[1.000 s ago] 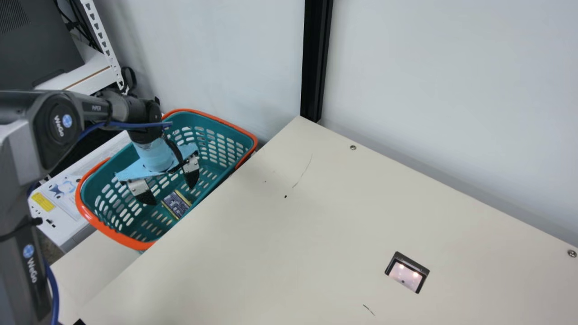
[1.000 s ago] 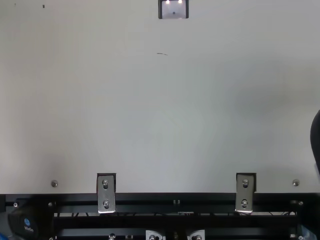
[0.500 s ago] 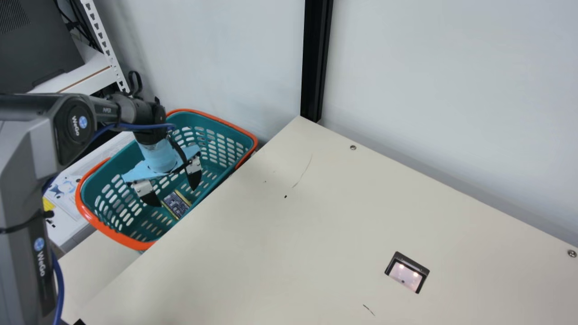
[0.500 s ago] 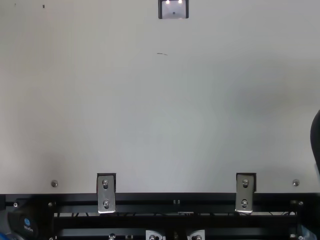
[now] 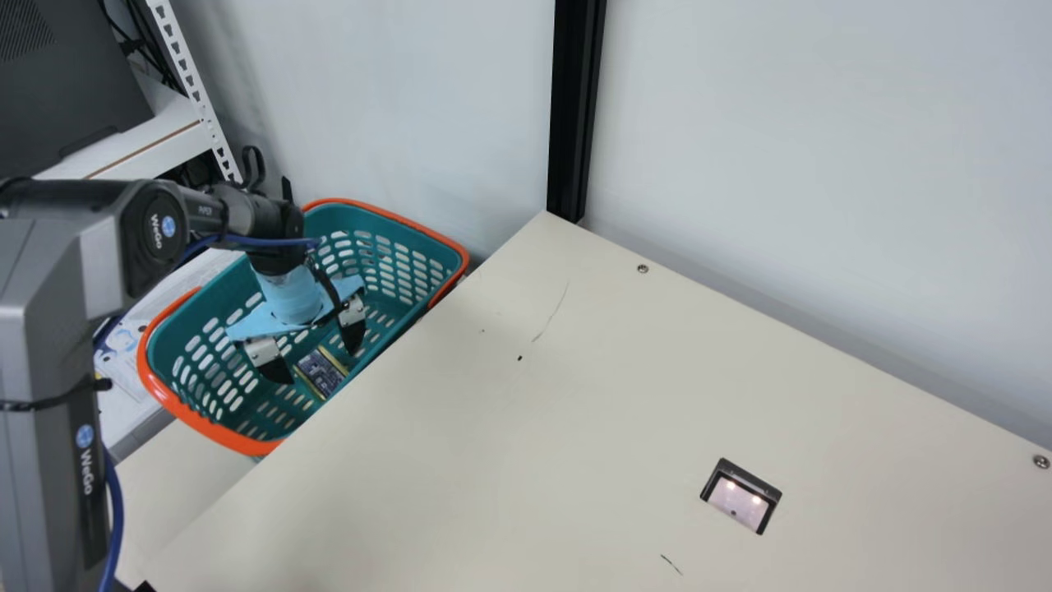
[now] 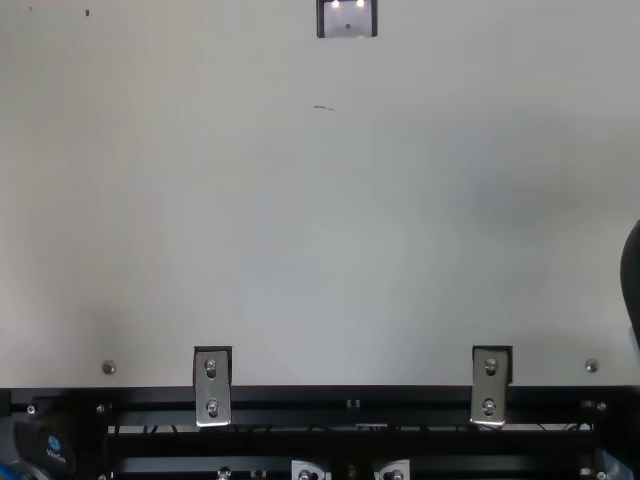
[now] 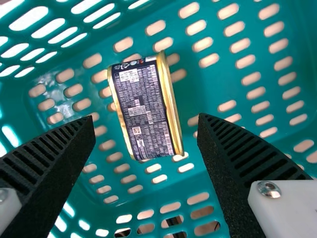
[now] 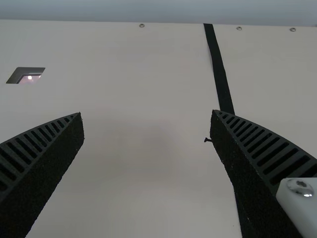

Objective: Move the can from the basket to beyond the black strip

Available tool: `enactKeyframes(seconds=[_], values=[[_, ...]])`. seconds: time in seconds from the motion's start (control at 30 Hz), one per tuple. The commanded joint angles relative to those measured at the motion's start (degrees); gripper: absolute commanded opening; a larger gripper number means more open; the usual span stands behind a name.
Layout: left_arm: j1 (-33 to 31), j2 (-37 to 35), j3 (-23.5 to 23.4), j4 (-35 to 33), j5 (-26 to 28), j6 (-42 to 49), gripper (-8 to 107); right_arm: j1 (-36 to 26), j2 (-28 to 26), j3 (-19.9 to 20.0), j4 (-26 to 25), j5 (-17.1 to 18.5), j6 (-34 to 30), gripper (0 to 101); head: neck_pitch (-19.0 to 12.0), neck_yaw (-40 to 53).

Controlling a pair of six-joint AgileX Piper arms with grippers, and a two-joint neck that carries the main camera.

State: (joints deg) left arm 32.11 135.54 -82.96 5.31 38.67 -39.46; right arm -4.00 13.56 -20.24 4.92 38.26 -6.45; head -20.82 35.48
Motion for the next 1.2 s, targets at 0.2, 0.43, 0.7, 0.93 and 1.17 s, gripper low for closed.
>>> enactKeyframes(seconds=[0.2, 0.43, 0.7, 0.93, 1.17], values=[[0.7, 2.6, -1.1, 0.8, -0.7, 0.1, 90, 0.0, 0.0, 0.0, 0.0, 0.0, 0.0, 101, -4.0, 1.7], [0.8, 4.0, -1.7, -0.2, -2.3, 0.9, 90, 0.0, 0.0, 0.0, 0.0, 0.0, 0.0, 101, -4.0, 1.7], [0.4, 5.4, -2.4, -1.4, -4.2, 1.2, 90, 0.0, 0.0, 0.0, 0.0, 0.0, 0.0, 101, -4.0, 1.7], [0.2, 6.4, -2.6, -2.2, -5.6, 1.5, 90, 0.0, 0.0, 0.0, 0.0, 0.0, 0.0, 101, -4.0, 1.7], [0.5, 7.5, -2.8, -3.2, -6.8, 1.9, 90, 0.0, 0.0, 0.0, 0.0, 0.0, 0.0, 101, -4.0, 1.7]])
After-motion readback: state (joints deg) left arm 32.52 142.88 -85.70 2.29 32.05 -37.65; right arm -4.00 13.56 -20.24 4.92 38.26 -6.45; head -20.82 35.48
